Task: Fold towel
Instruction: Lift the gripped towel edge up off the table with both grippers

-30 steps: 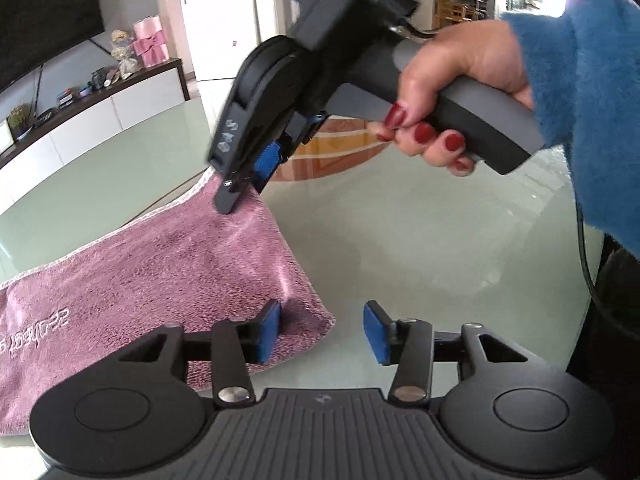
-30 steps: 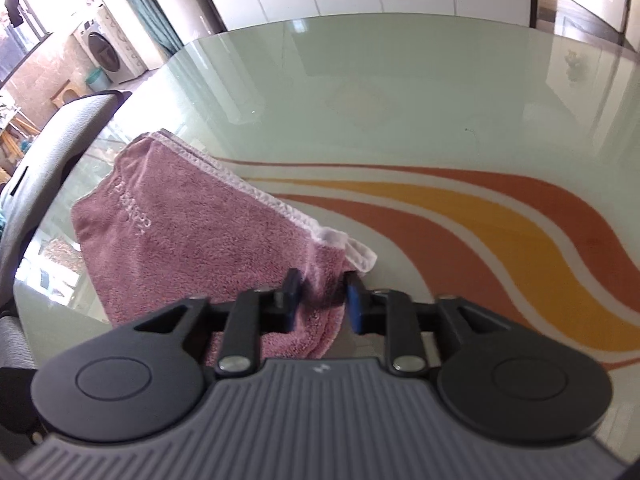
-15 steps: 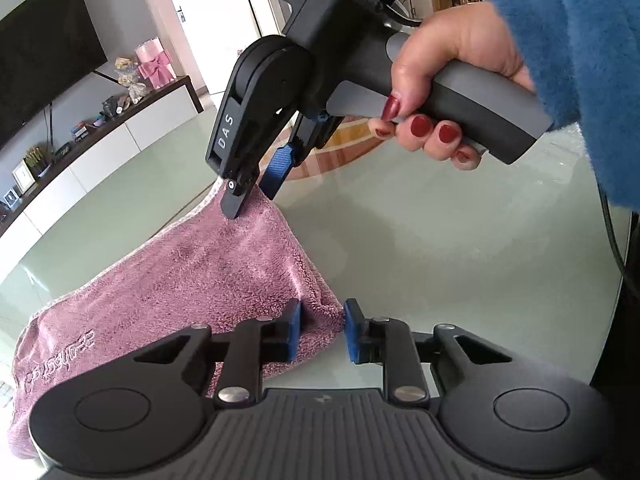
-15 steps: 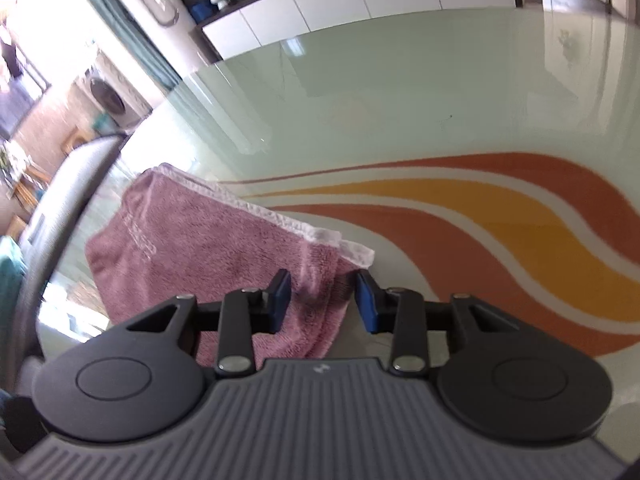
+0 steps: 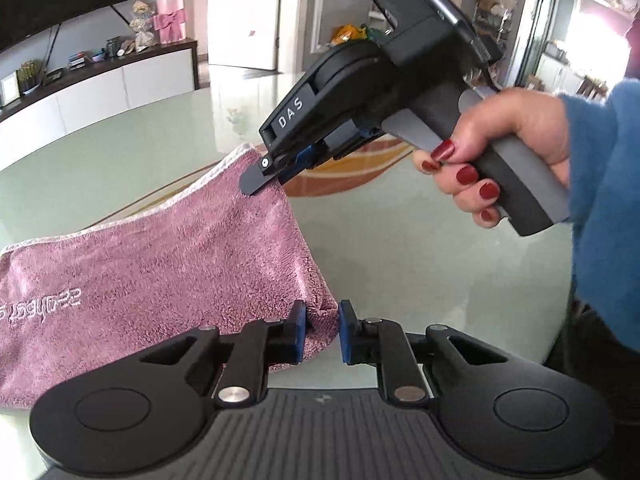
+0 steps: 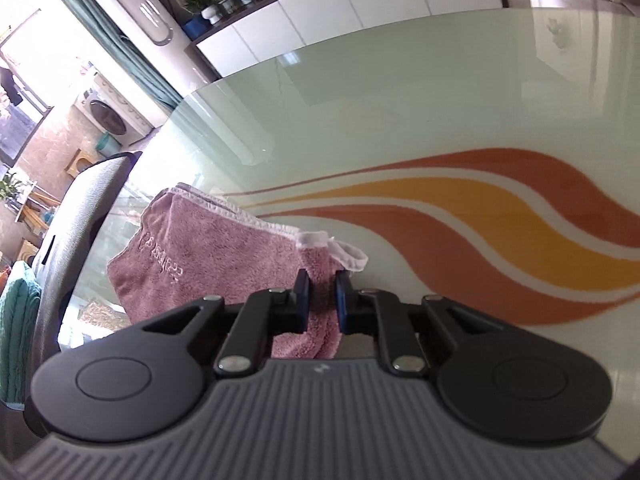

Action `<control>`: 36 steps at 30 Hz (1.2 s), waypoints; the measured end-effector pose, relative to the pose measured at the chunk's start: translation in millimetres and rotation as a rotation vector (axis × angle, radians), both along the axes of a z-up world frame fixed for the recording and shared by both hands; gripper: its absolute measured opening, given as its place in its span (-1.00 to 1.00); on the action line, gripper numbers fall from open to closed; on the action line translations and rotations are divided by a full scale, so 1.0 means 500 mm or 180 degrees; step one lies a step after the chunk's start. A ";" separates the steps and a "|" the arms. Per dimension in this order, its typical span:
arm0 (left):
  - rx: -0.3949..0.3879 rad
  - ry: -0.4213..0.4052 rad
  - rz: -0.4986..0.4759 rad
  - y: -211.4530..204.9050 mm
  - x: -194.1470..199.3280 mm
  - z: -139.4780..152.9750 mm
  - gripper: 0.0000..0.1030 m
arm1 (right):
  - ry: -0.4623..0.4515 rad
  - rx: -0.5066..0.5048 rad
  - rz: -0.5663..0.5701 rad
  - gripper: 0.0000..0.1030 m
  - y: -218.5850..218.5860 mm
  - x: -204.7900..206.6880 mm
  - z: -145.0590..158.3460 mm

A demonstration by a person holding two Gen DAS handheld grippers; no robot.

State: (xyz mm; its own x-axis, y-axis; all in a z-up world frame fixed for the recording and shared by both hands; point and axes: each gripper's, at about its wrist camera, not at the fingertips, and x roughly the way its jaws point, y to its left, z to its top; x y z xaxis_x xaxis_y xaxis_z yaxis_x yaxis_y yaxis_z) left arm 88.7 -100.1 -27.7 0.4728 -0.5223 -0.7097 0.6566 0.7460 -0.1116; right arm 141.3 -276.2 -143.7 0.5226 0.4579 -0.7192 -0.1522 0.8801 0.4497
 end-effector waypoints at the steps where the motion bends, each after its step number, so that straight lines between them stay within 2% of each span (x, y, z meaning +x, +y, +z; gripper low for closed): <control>1: -0.0037 0.0016 -0.0012 -0.003 -0.002 0.001 -0.64 | 0.0023 -0.0013 -0.0035 -0.76 -0.005 -0.007 -0.001; 5: -0.0257 0.0106 -0.0105 -0.024 -0.016 0.011 -0.64 | 0.0099 -0.0018 -0.0189 -0.76 -0.031 -0.037 -0.001; 8: -0.0308 0.0109 -0.0178 -0.038 -0.026 0.009 -0.64 | 0.0098 0.0037 -0.0280 -0.76 -0.048 -0.057 0.010; 15: -0.0443 0.0021 -0.0116 -0.014 -0.033 0.031 -0.64 | -0.0083 0.0128 -0.0281 -0.76 0.004 -0.045 0.070; 19: -0.0530 -0.0084 0.0077 0.026 -0.040 0.064 -0.64 | -0.0163 0.0233 -0.0273 -0.76 0.047 -0.025 0.095; 25: -0.0619 -0.0221 0.0413 0.111 -0.008 0.109 -0.64 | -0.0265 0.0364 -0.0220 -0.76 0.122 0.017 0.127; 36: -0.0625 -0.0191 0.1056 0.277 0.013 0.107 -0.66 | -0.0294 0.0383 -0.0095 -0.76 0.265 0.079 0.126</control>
State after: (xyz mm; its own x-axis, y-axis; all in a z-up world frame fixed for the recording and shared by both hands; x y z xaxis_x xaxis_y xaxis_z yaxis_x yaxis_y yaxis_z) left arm 95.4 38.2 25.8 0.6765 -0.4573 -0.5773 0.3929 0.8871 -0.2422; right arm 180.5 -143.9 -80.9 0.5987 0.5211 -0.6083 -0.1726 0.8255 0.5374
